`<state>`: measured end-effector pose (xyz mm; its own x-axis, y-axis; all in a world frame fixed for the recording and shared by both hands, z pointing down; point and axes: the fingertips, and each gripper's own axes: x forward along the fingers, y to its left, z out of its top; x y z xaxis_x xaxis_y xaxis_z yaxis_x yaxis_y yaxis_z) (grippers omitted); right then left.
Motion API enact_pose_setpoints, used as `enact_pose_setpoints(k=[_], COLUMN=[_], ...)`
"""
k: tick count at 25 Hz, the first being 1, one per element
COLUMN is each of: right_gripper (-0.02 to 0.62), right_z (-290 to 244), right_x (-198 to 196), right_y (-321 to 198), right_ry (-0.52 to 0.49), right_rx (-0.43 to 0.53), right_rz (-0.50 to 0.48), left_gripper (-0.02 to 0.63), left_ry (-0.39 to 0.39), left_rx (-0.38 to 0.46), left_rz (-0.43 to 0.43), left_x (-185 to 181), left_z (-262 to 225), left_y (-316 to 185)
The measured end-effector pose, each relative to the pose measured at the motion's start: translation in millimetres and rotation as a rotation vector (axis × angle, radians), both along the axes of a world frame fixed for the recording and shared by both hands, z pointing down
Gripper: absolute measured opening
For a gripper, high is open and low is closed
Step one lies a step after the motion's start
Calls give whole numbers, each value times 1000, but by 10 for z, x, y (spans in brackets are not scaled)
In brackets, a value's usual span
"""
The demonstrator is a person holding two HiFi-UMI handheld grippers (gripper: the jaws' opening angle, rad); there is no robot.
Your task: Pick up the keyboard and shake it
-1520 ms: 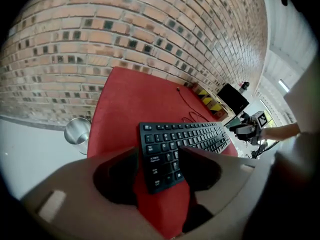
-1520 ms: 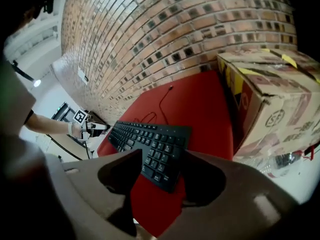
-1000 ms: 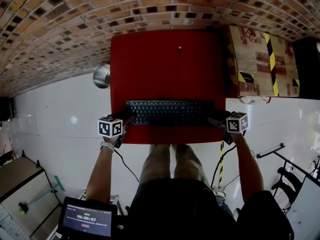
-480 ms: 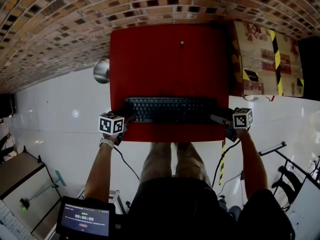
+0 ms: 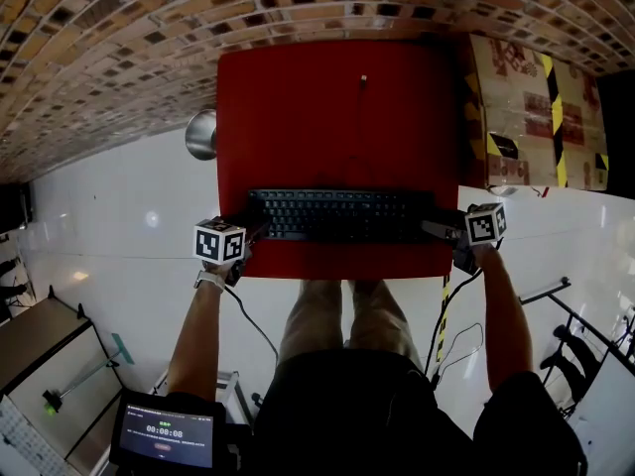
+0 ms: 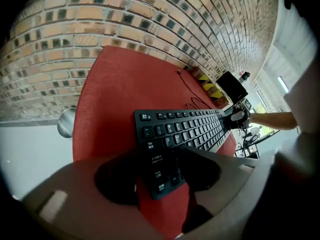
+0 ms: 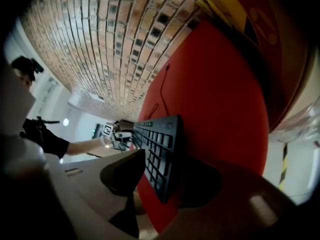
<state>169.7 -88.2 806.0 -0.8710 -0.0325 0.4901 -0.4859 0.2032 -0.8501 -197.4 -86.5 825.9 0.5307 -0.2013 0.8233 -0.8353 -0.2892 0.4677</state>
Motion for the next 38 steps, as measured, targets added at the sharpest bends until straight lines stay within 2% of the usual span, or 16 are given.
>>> enact_pose_setpoints(k=[2,4,7,18,30,35,38], right_gripper=[141,146,149,166,156,156,156], right_z=[79,115,133,152,34,13,30], right_x=[25,34,40,41,65,52,60], right_y=[1,7,19,6,51,61,70], right_ry=[130,221,281,340,376,387,383], right_rx=[52,87,102,101,192,206,202], right_rz=[-17,-9,17,12,48,53,59], left_gripper=[253,255,256,247,212,212,211], left_ry=[-11,-17,-25,-30,-30,-42,-17], left_rx=[4,9,12,29,113,122,112], left_rz=[-4,-13,-20,-20,-40,-39,-59], left_x=[-2,-4,1,-6,-35,-47,-45], left_z=[-2,-5,-2,-56,-183,-187,-181], left_y=[-6,-6,-2,4,-20,-47,-42])
